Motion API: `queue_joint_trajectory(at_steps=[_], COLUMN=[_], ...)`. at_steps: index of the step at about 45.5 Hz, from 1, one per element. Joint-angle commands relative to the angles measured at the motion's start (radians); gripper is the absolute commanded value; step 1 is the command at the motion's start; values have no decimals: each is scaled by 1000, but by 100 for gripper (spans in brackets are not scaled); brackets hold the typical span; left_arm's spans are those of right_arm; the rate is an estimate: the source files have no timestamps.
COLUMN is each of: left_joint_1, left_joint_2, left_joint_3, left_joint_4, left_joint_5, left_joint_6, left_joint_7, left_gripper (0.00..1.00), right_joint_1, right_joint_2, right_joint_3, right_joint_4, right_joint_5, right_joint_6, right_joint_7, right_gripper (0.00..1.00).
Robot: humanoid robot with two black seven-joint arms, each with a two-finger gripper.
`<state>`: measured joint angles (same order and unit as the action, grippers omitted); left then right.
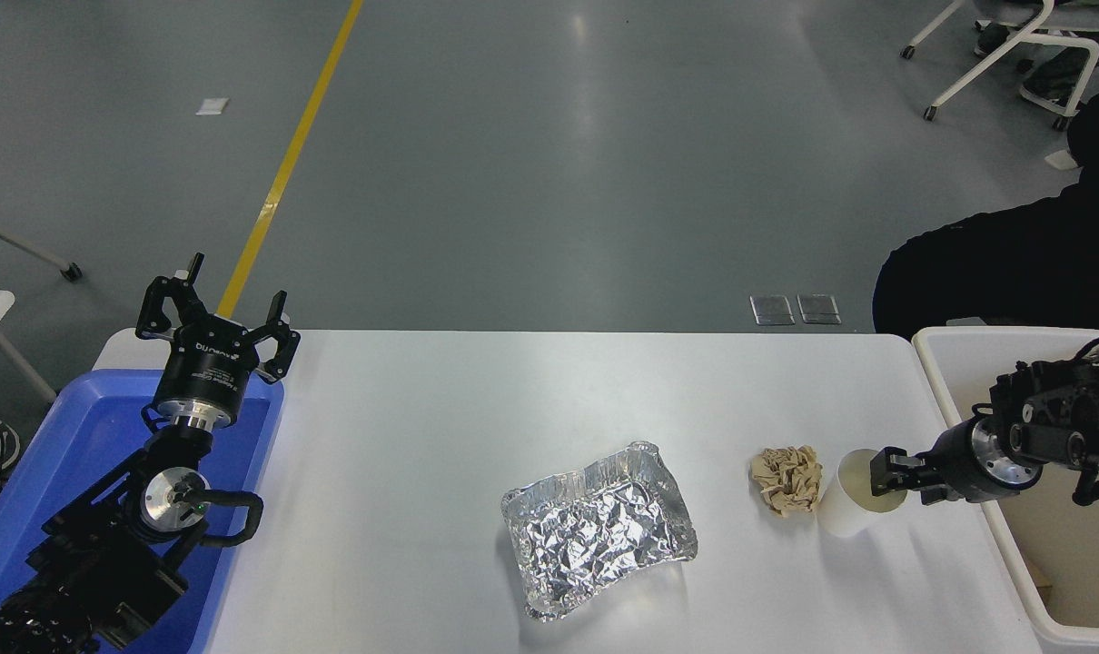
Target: Pick up paper cup place in dustbin
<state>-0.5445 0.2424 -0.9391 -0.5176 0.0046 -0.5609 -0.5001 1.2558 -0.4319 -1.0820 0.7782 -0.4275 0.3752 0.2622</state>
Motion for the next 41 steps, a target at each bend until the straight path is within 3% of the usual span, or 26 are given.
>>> queue_joint_trajectory(at_steps=[1, 12, 19, 30, 41], left_joint_1=[0, 0, 0, 0, 0], left_joint_2=[0, 0, 0, 0, 0], left_joint_3=[0, 0, 0, 0, 0], left_joint_4=[-1, 1, -1, 1, 1], left_joint_5=[0, 0, 0, 0, 0], left_joint_6=[-1, -1, -1, -1, -1], left_joint_7=[0, 0, 0, 0, 0], left_gripper=[98, 98, 98, 98, 98], right_joint_1=[42, 105, 194, 517, 804], right_joint_2=[-5, -53, -103, -212, -225], right_joint_3=[-6, -9, -21, -85, -87], right_joint_4=[19, 46, 53, 248, 335], right_joint_5=[-30, -37, -39, -51, -63], right_joint_6=[-9, -2, 47, 106, 248], right_joint_7=[6, 8, 35, 54, 54], right_gripper=[0, 0, 0, 0, 0])
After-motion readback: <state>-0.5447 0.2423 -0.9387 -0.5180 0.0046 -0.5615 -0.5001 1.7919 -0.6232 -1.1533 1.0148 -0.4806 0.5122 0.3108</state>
